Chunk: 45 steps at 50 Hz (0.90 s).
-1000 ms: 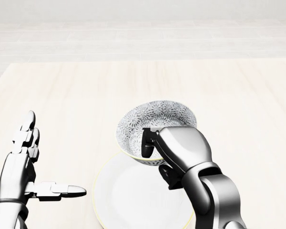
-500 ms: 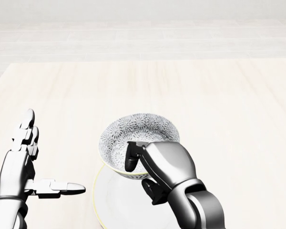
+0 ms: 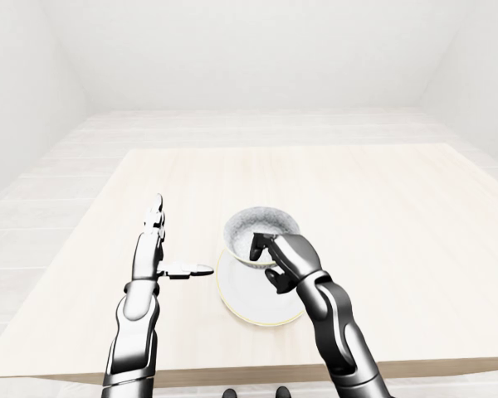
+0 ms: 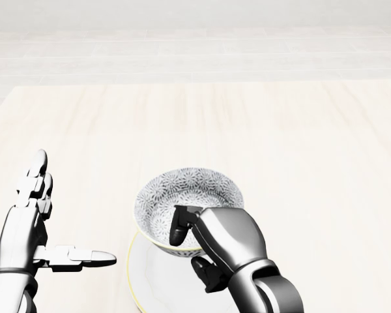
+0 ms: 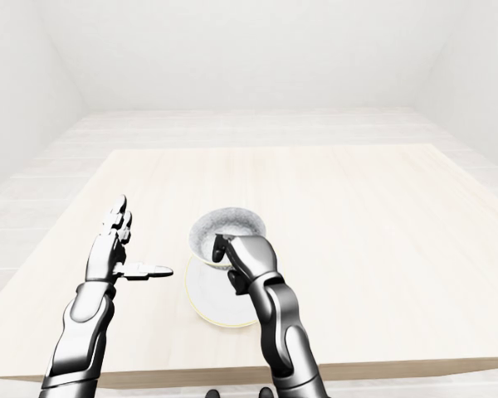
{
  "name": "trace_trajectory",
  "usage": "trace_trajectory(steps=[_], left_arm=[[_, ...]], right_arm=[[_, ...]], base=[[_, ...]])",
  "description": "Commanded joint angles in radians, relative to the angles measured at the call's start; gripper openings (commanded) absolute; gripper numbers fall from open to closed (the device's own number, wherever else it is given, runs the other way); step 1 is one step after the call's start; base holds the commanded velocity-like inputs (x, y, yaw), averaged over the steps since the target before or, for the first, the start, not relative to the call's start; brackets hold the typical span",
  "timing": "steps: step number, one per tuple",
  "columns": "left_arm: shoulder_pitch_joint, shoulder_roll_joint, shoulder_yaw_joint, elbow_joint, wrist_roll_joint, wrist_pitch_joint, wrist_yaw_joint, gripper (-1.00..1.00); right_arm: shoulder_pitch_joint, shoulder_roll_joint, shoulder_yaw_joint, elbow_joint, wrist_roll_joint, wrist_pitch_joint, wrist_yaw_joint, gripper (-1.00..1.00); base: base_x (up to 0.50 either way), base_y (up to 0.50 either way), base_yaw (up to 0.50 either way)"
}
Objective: Put the bowl on the plate.
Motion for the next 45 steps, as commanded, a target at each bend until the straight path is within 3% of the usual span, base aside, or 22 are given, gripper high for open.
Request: trace_trajectory(steps=[1,18,45], left_arm=[[0.000,0.001,-0.001,0.008,0.005,-0.006,0.000,1.00],[0.003,0.002,0.000,0.018,0.004,-0.017,-0.005,1.00],[-0.004,0.001,-0.006,0.015,0.013,-0.011,-0.006,1.00]], right_arm=[[0.020,-0.008,0.005,-0.011,0.016,0.000,-0.038,-0.68],[0.079,-0.023,0.018,-0.090,0.003,0.000,-0.025,-0.69],[0.126,-0.050,0.020,-0.048,0.049,0.000,-0.082,-0.68]], base=[[0.00,0.00,0.00],[0.00,0.00,0.00],[0.00,0.00,0.00]])
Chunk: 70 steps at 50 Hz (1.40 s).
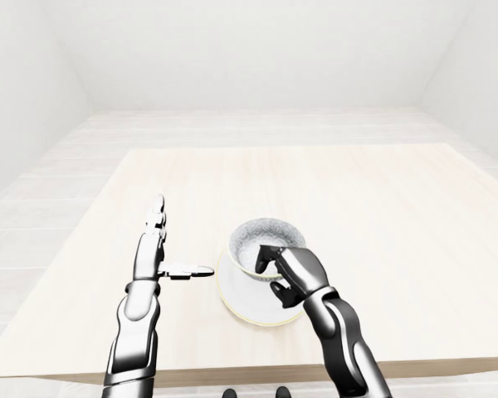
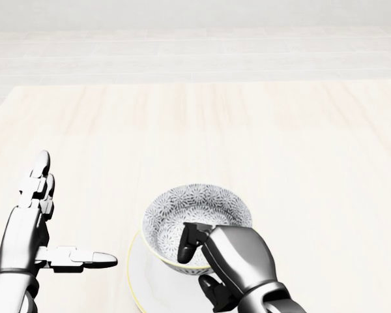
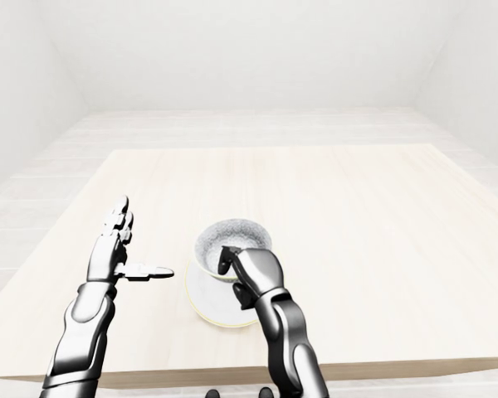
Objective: Put the bowl on the plate.
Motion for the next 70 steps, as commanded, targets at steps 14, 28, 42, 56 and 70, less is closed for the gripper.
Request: trace_trajectory(steps=[14,28,42,56,70], left_arm=[[-0.035,-0.002,-0.018,0.012,0.012,0.020,0.011,1.00],[-0.024,-0.001,-0.016,0.011,0.010,0.011,0.010,1.00],[-0.018,0.000,-0.015,0.022,0.010,-0.004,0.008,1.00],[-0.015,-0.001,-0.014,0.028,0.011,-0.009,0.005,1.00],[-0.019,-0.002,-0.018,0.030,0.015,-0.006,0.008,1.00]], right_arm=[[0.031,-0.014,0.003,0.014,0.033,0.000,-0.053,-0.67],[0.054,-0.019,0.012,0.020,0.045,0.000,-0.077,-0.66],[0.070,-0.024,0.025,-0.003,0.042,0.000,-0.075,-0.61],[0.081,-0.030,0.039,0.005,0.052,0.000,-0.083,-0.55],[0.093,-0.036,0.044,-0.004,0.057,0.000,-0.082,-0.46]], base=[[0.00,0.00,0.00],[0.00,0.00,0.00],[0.00,0.00,0.00],[0.00,0.00,0.00],[0.00,0.00,0.00]])
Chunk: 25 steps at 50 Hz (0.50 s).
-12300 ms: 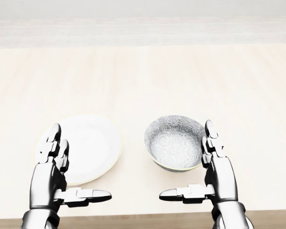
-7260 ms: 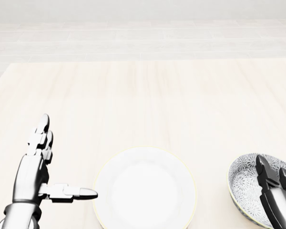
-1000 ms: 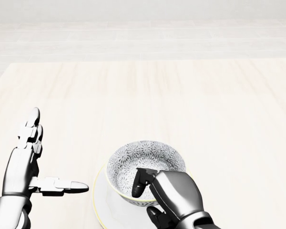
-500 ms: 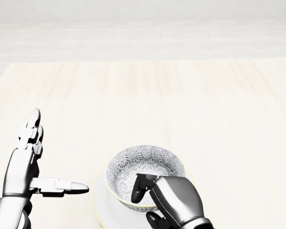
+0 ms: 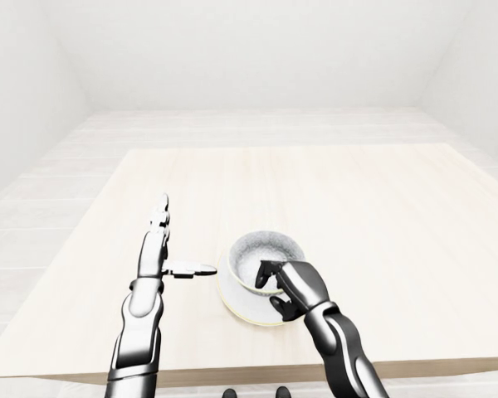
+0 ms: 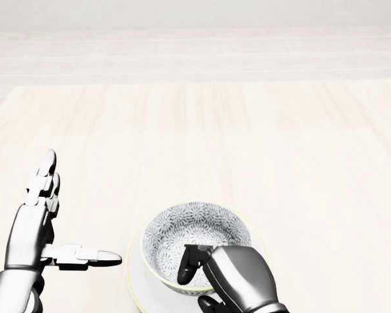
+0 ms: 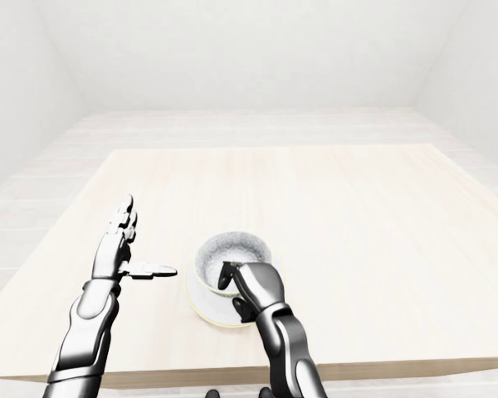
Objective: Put the bowl on the plate.
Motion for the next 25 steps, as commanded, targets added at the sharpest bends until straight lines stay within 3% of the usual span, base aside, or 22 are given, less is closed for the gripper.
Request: trace_trajectory(steps=[1,25], left_arm=[[0.000,-0.001,-0.003,0.004,0.002,-0.002,0.002,1.00],[-0.023,-0.001,-0.009,0.010,0.004,0.008,0.007,1.00]], right_arm=[[0.007,-0.004,0.004,-0.013,0.020,0.000,-0.021,-0.45],[0.008,-0.008,0.007,-0.019,0.022,0.000,-0.008,-0.19]], base=[[0.00,0.00,0.00],[0.00,0.00,0.00]])
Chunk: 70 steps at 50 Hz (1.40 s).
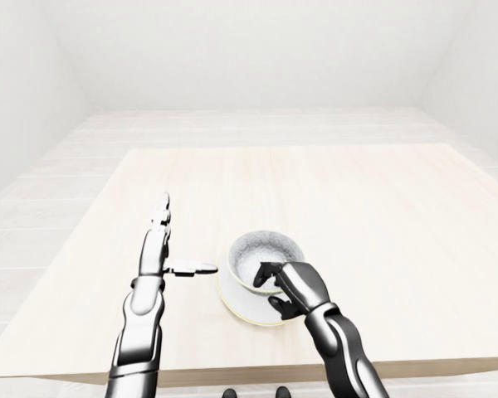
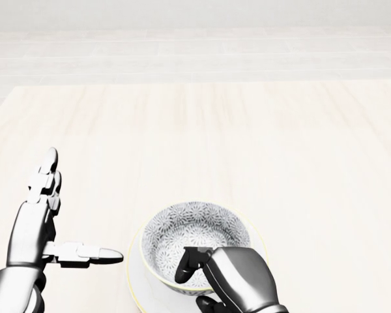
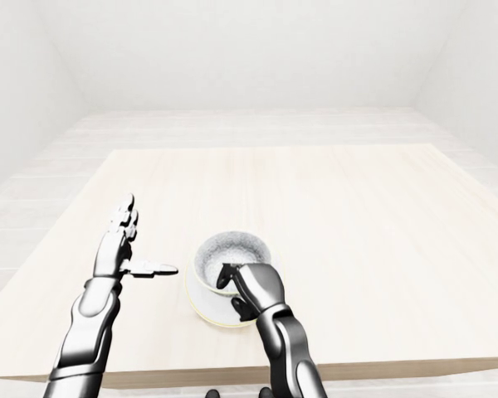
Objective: Put the bowl on the plate.
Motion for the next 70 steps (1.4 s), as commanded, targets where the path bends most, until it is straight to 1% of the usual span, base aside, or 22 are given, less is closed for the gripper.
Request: trace_trajectory(steps=[1,6,9,12,18,19,23,28,31,34,37,38,45,48,60,63,66,70], left_arm=[[-0.011,0.000,-0.004,0.004,0.001,0.005,0.003,1.00],[-0.015,0.002,-0.005,0.011,0.003,0.002,0.003,1.00],[-0.017,0.001,-0.006,0.008,0.002,0.006,0.004,1.00],[-0.014,0.002,-0.005,0.009,0.001,0.003,0.004,1.00],[-0.003,0.003,-0.002,0.010,0.000,-0.006,0.002,1.00],[-0.002,0.003,0.000,0.011,-0.001,-0.008,0.002,1.00],[-0.005,0.002,-0.003,0.017,0.001,-0.011,0.004,1.00],[0.000,0.004,0.002,0.013,-0.001,-0.013,0.003,1.00],[0.005,0.004,0.003,0.015,0.000,-0.018,0.003,1.00],[0.006,0.003,0.003,0.016,0.000,-0.018,0.003,1.00],[0.004,0.003,0.002,0.021,0.001,-0.021,0.003,1.00],[0.004,0.003,0.002,0.020,0.001,-0.021,0.003,1.00],[0.003,0.004,0.003,0.021,0.000,-0.021,0.002,1.00],[0.002,0.004,0.003,0.020,0.002,-0.019,0.003,1.00],[-0.001,0.005,0.000,0.021,0.007,-0.018,0.003,1.00],[-0.003,0.004,0.001,0.018,0.006,-0.014,0.003,1.00],[-0.005,0.005,0.000,0.023,0.008,-0.016,0.003,1.00],[-0.007,0.006,0.000,0.020,0.006,-0.012,0.001,1.00]], right_arm=[[0.000,-0.001,0.001,-0.008,0.008,0.000,-0.004,-0.19],[-0.002,-0.002,-0.004,-0.005,0.011,0.000,-0.007,-0.16],[-0.006,0.001,-0.003,-0.001,0.011,0.000,-0.005,-0.13],[-0.008,0.002,-0.003,0.002,0.011,0.000,-0.005,-0.05],[-0.005,0.001,-0.002,0.002,0.008,0.000,-0.005,-0.04],[-0.005,0.000,-0.001,0.001,0.007,0.000,-0.003,0.03],[-0.007,0.002,-0.001,0.002,0.005,0.000,-0.004,0.07],[-0.005,0.003,0.002,-0.007,0.000,0.000,0.003,0.14],[0.001,0.002,0.005,-0.021,-0.006,0.000,0.010,0.15],[0.002,0.002,0.009,-0.043,-0.017,0.000,0.025,0.15],[-0.005,0.006,0.014,-0.062,-0.030,0.000,0.044,0.20],[-0.005,0.007,0.017,-0.066,-0.032,0.000,0.047,0.23],[0.004,0.002,0.018,-0.080,-0.036,0.000,0.053,0.26],[0.016,-0.001,0.022,-0.100,-0.042,0.000,0.063,0.33],[0.062,-0.018,0.035,-0.183,-0.071,0.000,0.099,0.33],[0.081,-0.024,0.045,-0.218,-0.086,0.000,0.113,0.33],[0.094,-0.031,0.048,-0.239,-0.090,0.000,0.119,0.33],[0.110,-0.039,0.051,-0.265,-0.095,0.000,0.131,0.33]], base=[[0.00,0.00,0.00],[0.00,0.00,0.00],[0.00,0.00,0.00],[0.00,0.00,0.00],[0.00,0.00,0.00],[0.00,0.00,0.00],[0.00,0.00,0.00],[0.00,0.00,0.00],[0.00,0.00,0.00],[0.00,0.00,0.00],[0.00,0.00,0.00],[0.00,0.00,0.00],[0.00,0.00,0.00],[0.00,0.00,0.00],[0.00,0.00,0.00],[0.00,0.00,0.00],[0.00,0.00,0.00],[0.00,0.00,0.00]])
